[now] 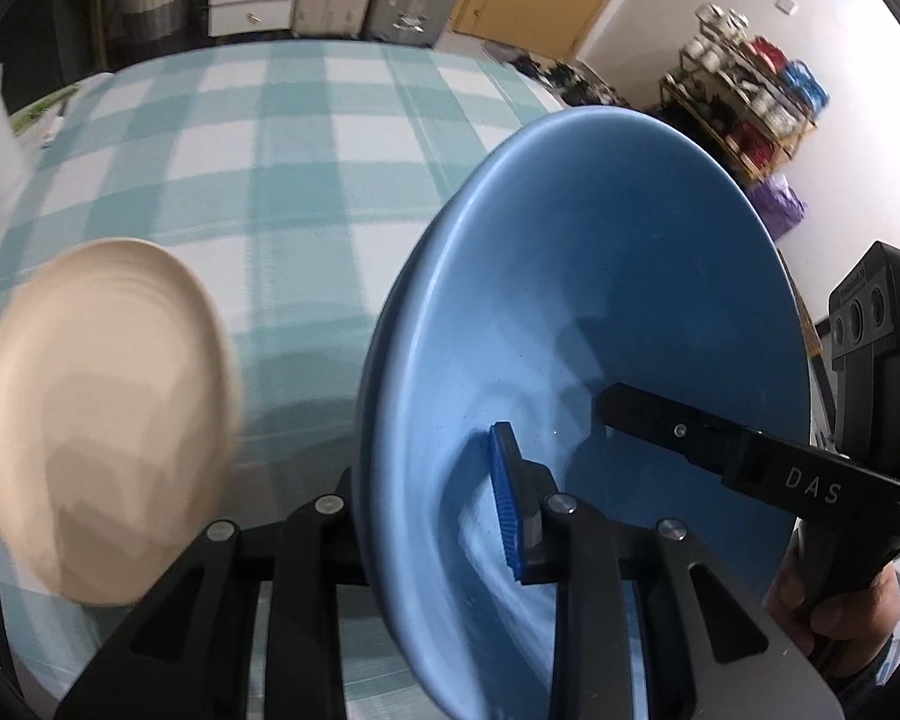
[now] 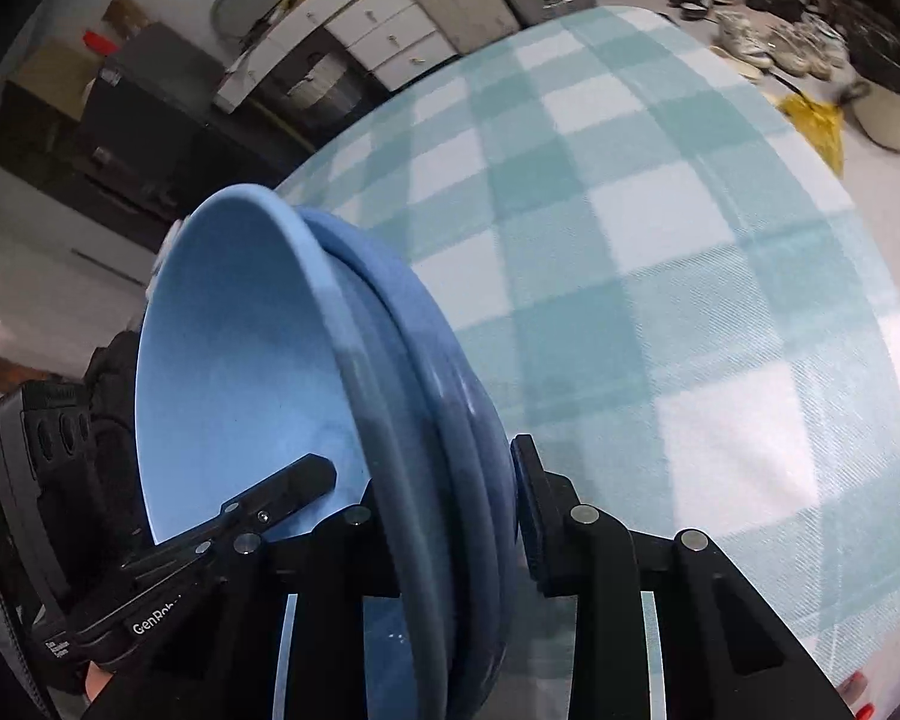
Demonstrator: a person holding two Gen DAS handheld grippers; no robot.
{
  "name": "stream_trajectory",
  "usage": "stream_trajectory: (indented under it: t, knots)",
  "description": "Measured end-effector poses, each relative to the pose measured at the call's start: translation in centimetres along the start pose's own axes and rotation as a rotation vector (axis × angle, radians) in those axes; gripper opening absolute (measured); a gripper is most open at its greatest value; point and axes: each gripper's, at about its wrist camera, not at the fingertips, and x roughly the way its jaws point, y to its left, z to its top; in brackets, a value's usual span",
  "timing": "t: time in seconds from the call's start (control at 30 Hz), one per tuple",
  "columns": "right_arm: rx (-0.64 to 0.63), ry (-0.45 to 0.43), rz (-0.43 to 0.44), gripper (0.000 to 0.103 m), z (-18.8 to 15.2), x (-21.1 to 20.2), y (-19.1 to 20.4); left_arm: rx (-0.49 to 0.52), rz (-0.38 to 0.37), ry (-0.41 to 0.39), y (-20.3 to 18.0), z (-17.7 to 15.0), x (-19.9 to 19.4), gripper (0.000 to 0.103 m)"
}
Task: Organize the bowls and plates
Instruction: 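Carry the blue bowl stack with both tools over the cream plate stack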
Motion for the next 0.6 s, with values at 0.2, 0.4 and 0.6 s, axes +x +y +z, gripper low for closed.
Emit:
stream_trajectory:
  t: [0.2,0.4,0.6]
  knots:
    - [-0.068,0.048,0.042,0.028,1.7,2.6,5.6,-0.072,0.056,-0.065,4.5,0.9,-2.8,0.027]
    - [-0.162,0.107,0.061,0.028,2.4,6.4,11.4,-0.176,0.104,-0.103,10.3,0.7,-4.8,0.027]
    - [-0.189,0.168,0.079,0.028,2.0,10.0,14.5,-0.244,0.144,-0.113,14.6,-0.2,-5.3,0.027]
